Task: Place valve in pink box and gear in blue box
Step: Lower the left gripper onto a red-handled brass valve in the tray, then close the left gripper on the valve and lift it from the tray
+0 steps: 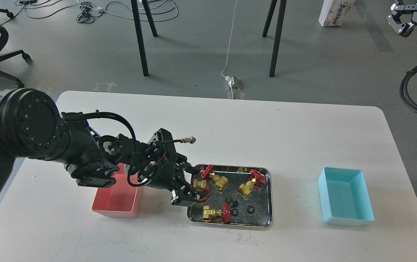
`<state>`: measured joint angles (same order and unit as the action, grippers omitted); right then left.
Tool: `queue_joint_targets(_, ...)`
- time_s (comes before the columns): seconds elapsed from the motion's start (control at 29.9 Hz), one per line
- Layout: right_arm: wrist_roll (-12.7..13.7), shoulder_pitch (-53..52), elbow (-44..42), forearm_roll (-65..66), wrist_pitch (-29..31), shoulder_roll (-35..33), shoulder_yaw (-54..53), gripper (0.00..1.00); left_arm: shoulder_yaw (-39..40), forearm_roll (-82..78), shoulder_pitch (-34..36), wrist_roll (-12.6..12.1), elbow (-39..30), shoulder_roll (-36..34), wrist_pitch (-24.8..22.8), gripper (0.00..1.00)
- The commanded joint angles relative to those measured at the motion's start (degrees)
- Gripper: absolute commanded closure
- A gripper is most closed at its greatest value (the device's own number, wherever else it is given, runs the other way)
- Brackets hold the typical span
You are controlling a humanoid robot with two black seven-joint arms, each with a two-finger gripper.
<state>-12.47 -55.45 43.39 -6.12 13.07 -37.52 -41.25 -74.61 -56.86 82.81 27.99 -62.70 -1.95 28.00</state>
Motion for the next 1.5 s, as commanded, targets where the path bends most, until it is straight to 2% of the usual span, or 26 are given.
queue_joint_targets(0.0,-0.01,1.31,0.03,-0.03,1.34,-0.01,-1.46,0.0,-0.01,0.17,-1.6,0.01,1.96,0.45,0.0,0.3)
queue_joint_targets(0.43,-0.01,3.24,0.03,-0.03,1.87,-0.01,-4.28,0.0,-0.01,0.44,-6.17,0.01,7.85,1.25,0.0,0.41)
queue_joint_targets(0.6,-0.01,3.86,0.03,-0.03,1.96,-0.01,-4.28,0.0,-0.01,0.44,-6.08,0.01,7.85,1.25,0.0,0.49)
queue_joint_targets(0.84,-0.01,4.65,-0.06,-0.03,1.96,-0.01,-4.37,0.0,-0.01,0.44,-6.17,0.01,7.77,1.16,0.0,0.52)
queue_joint_targets(1.07,-0.01,5.18,-0.06,-0.03,1.96,-0.01,-4.37,0.0,-0.01,0.26,-6.08,0.01,7.68,0.81,0.0,0.69)
queue_joint_targets(1.47,-0.01,6.23,-0.23,-0.03,1.87,-0.01,-5.42,0.0,3.06,0.17,-5.38,0.01,6.19,-0.51,0.0,0.79)
